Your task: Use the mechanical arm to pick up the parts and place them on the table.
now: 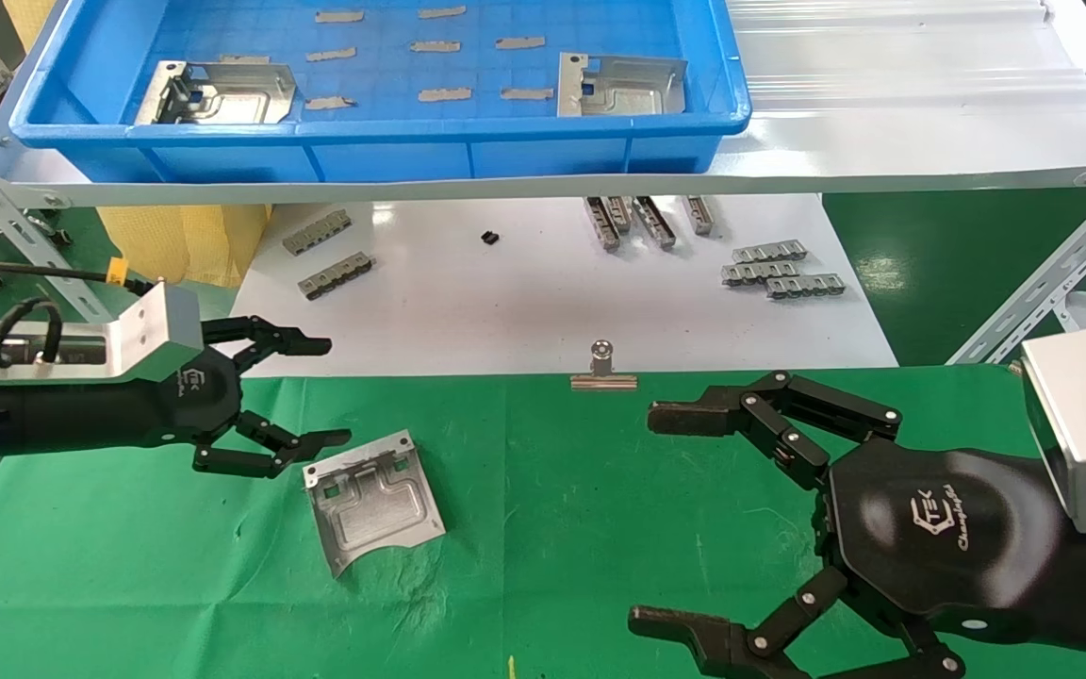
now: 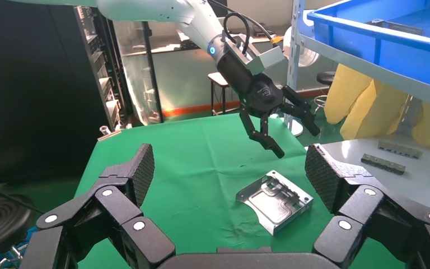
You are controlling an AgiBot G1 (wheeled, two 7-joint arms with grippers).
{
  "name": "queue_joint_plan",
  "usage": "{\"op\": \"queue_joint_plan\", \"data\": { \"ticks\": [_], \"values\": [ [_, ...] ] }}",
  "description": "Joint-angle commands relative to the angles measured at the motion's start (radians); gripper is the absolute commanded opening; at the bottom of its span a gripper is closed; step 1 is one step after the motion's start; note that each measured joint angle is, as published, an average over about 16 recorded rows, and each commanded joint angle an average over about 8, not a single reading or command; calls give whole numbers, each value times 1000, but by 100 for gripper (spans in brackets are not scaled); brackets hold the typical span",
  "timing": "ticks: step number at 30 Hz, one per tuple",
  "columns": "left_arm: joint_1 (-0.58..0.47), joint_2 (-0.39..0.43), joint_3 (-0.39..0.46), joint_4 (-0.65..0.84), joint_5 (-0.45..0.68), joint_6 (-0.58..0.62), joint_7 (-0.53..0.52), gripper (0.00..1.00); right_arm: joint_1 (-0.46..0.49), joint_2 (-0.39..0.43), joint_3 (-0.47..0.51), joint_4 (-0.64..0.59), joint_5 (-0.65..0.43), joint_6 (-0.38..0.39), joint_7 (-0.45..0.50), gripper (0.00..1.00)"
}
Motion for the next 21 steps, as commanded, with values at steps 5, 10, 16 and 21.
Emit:
{"op": "queue_joint_plan", "data": {
  "ticks": [5,10,16,21],
  "values": [
    [6,-3,-4,-9,-5,-1,-4,100,0,0,0,0,0,0,0,100],
    [43,-21,-27,-77,-29,-6,-44,100,0,0,0,0,0,0,0,100],
    [114,-56,-72,-207,-76,-16,-120,100,0,0,0,-1,0,0,0,100],
    [173,-85,-110,-317,-116,-24,-185,100,0,0,0,-1,0,0,0,100]
  ]
}}
